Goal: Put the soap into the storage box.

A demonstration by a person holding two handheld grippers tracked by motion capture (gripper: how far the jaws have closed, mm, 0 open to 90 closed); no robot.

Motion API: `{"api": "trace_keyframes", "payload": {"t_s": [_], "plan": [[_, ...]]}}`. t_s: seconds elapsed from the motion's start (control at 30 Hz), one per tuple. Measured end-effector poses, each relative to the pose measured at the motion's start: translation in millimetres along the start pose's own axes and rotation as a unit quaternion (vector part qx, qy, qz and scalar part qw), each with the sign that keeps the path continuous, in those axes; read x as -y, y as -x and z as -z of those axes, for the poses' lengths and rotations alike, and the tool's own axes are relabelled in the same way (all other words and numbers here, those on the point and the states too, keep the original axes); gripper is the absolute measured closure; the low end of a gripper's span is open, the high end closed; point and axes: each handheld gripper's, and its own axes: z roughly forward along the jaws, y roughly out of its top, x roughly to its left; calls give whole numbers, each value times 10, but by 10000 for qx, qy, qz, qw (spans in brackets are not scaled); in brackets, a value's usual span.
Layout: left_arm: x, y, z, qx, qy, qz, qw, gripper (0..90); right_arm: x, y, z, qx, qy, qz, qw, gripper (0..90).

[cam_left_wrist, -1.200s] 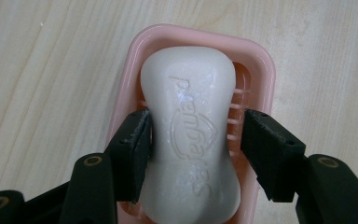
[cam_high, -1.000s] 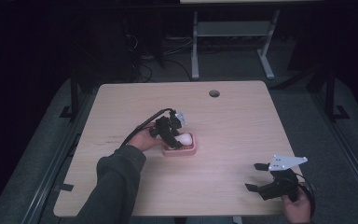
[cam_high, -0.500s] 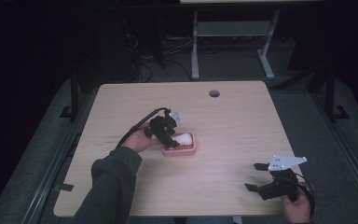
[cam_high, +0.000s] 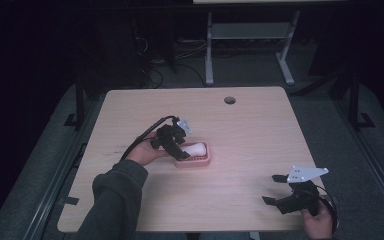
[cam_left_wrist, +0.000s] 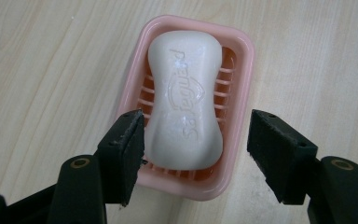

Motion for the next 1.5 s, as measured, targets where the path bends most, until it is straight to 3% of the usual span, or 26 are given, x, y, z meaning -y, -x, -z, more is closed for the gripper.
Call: {"api": "trace_keyframes", "payload": {"t_s": [0.53, 0.63, 0.87, 1.27, 1.5], "plan": [[200, 39, 40, 42, 36, 194, 9998, 336, -3, 1, -19, 16, -43, 4, 10000, 142], [200, 58, 45, 20, -65, 138, 9999, 333, -2, 3, -21, 17, -46, 10, 10000, 142], [182, 146, 75, -12, -30, -11, 10000, 325, -1, 2, -21, 24, -60, 6, 10000, 142], [295, 226, 108, -7, 105, 86, 9999, 297, 0, 5, -25, 50, -92, 8, 9999, 142], [385, 297, 112, -9, 73, 28, 10000, 284, -6, 0, -33, 68, -123, 15, 9999, 142]]}}
